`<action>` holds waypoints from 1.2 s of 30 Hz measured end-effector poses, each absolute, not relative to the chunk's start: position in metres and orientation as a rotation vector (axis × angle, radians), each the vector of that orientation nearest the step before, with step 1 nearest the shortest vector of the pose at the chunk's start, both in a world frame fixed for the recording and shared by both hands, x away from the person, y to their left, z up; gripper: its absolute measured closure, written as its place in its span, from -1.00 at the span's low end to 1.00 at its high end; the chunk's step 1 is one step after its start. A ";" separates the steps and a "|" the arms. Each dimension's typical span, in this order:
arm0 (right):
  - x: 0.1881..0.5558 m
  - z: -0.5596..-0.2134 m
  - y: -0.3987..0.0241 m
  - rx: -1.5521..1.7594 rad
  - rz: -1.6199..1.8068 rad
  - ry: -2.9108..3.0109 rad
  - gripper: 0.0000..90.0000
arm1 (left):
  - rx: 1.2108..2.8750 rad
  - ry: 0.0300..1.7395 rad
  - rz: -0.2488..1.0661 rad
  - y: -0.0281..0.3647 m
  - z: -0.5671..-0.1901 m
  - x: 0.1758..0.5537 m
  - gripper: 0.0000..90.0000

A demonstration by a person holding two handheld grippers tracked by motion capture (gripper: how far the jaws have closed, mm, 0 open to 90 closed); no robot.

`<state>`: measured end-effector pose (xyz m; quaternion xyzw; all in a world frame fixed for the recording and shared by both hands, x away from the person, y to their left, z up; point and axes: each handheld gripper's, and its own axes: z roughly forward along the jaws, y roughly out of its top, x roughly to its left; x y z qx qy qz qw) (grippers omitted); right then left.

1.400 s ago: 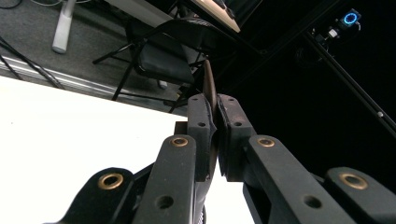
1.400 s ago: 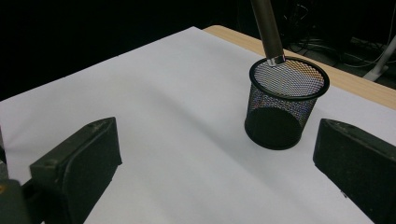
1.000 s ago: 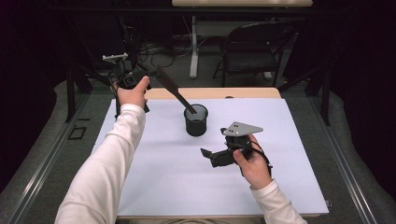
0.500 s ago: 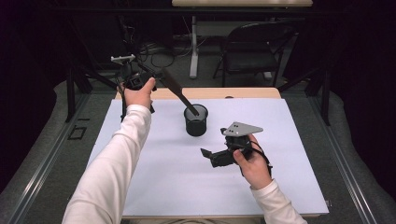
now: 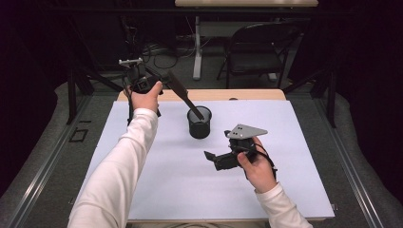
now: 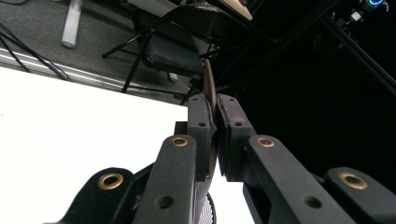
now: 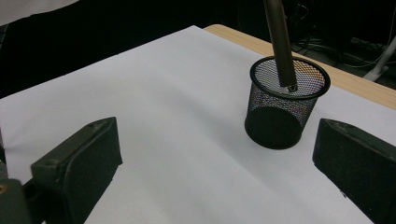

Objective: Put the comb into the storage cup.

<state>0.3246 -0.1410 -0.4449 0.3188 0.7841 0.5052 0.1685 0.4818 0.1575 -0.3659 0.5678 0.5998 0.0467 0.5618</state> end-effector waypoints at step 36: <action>0.330 -0.440 -0.155 0.938 1.453 2.187 -0.95 | 1.379 1.446 0.090 0.143 -0.398 0.493 0.89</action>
